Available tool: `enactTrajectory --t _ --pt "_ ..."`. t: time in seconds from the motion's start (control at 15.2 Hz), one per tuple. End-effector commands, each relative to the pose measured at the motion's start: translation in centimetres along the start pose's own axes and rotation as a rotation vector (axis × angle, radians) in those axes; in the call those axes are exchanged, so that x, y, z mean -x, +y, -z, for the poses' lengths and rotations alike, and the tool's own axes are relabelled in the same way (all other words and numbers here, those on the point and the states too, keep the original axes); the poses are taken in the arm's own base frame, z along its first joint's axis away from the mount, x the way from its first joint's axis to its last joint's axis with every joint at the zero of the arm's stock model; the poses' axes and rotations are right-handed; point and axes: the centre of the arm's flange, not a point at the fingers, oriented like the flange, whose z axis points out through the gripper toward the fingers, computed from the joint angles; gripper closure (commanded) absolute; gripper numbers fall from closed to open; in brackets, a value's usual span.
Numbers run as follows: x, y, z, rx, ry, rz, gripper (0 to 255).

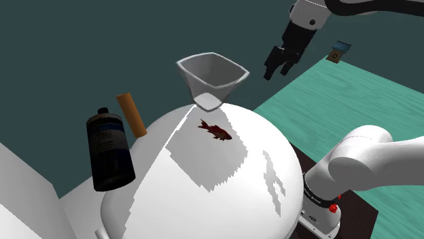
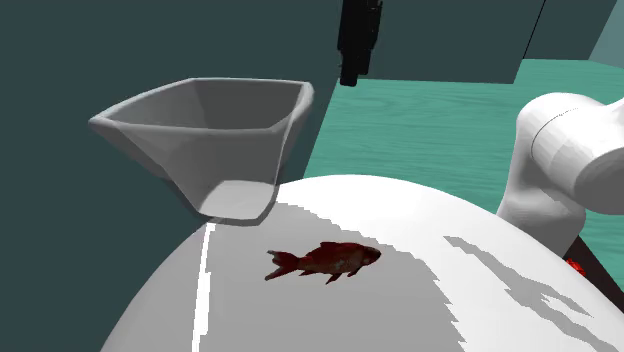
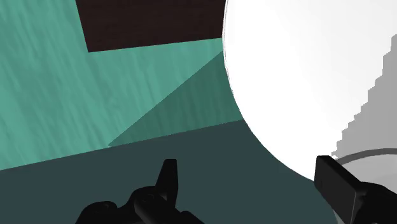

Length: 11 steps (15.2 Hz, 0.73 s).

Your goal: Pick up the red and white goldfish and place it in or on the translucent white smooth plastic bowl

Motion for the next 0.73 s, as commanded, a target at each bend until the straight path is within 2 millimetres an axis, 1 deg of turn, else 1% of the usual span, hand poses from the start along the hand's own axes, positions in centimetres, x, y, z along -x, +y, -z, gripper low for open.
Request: enactTrajectory --t 0.0,0.33,0.66 --pt "0.0 0.0 0.0 0.0 0.0 0.0 0" --pt "-0.9 -6.4 -1.7 0.002 -0.03 0.12 0" --pt "-1.0 -12.9 -3.5 0.003 -0.061 0.24 0"
